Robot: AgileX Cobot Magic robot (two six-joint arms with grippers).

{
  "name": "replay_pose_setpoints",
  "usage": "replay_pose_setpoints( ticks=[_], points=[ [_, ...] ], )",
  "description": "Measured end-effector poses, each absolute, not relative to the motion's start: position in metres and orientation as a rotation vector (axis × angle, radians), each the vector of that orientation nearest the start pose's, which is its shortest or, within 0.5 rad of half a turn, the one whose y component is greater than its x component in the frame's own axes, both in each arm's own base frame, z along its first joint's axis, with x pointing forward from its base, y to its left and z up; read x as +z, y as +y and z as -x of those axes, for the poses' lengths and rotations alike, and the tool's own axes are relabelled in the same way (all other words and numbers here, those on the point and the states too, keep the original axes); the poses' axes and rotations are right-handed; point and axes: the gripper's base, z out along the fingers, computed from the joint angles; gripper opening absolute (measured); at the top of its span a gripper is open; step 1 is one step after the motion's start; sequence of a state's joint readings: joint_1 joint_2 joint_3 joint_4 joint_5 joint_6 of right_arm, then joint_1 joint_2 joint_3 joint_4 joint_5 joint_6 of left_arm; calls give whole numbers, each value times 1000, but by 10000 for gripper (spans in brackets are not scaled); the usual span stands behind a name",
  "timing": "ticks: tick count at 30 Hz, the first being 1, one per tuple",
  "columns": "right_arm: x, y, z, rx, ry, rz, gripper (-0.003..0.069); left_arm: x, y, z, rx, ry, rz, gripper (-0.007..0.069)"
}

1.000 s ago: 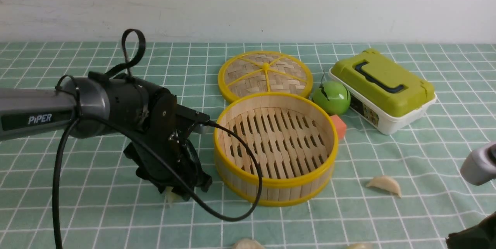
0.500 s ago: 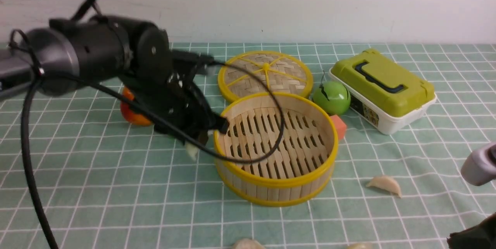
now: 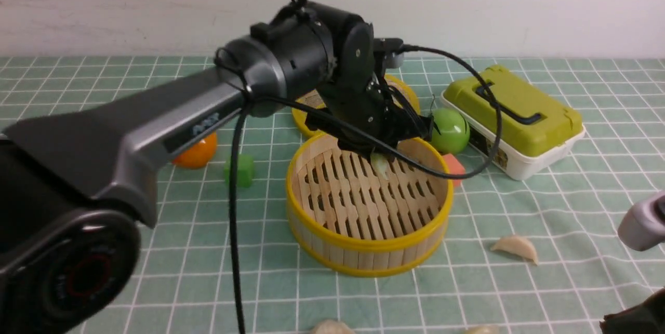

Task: Put the dumplings into the steamer on the table with the blue tablecloth.
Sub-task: 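Place the dumpling into the bamboo steamer basket with the left gripper, then reach for and grasp a dumpling on the table with the left gripper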

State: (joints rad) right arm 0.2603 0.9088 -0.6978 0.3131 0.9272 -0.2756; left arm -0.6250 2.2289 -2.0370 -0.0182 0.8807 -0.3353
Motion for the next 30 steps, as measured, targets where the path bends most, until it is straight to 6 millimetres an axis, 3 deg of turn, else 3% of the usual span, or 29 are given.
replay_pose_setpoints(
  ticks=[6,12,16,19,23,26,30],
  points=[
    [285,61,-143,387,2541,533,23,212,-304,-425,-308,2592,-390,217],
    [285,61,-143,387,2538,532,28,210,-299,-426,-236,2603,-415,401],
    [285,61,-144,385,2530,528,33,243,-290,-414,-210,2614,-448,501],
    [286,62,-145,392,2516,518,35,297,-275,-392,-192,2590,-525,520],
    [287,63,-146,410,2499,500,41,354,-253,-359,-202,2548,-617,520],
    [288,63,-147,411,2493,497,41,365,-239,-336,-214,2559,-663,520],
    [288,64,-147,424,2491,490,41,332,-222,-304,-212,2715,-732,520]
  ],
)
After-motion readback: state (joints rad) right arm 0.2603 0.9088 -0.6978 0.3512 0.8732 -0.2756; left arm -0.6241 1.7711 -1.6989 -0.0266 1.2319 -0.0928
